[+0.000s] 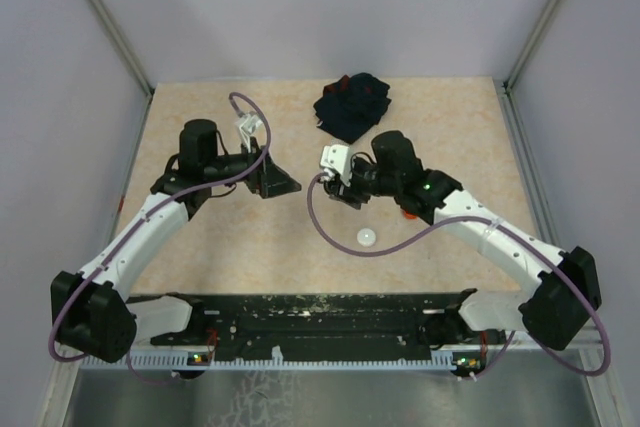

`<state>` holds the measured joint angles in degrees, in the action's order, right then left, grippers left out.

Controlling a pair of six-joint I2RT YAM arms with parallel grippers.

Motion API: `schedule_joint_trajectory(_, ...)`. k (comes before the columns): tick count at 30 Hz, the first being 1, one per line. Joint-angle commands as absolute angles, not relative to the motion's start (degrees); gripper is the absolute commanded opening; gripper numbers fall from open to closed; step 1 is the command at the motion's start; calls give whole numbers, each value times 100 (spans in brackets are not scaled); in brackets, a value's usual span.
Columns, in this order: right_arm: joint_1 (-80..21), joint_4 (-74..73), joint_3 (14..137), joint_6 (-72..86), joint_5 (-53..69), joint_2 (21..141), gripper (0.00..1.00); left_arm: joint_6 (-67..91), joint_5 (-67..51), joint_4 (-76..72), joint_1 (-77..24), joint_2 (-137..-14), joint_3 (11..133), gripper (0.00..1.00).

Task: Insert the wireless bluetooth earbuds into the charging case
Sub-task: Pick up the charging case at the center of the board.

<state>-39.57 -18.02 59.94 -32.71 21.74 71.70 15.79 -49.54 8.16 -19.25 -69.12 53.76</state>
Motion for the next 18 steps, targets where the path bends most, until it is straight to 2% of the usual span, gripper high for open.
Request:
schedule_joint_trajectory(1,-4195,-1518,6002,-4072,2459,6838,36,1983,-5489,474,-1983,-6802,5396,84)
schedule_joint_trajectory(9,-4765,-1540,6101,-4772,2082,6967,35,2598,-5722,-45,-2243,-6975,5183,77)
schedule_joint_trajectory(18,-5066,-1602,6217,-5062,1598,7093,35,2401,-5592,254,-2509,-7251,5212,71)
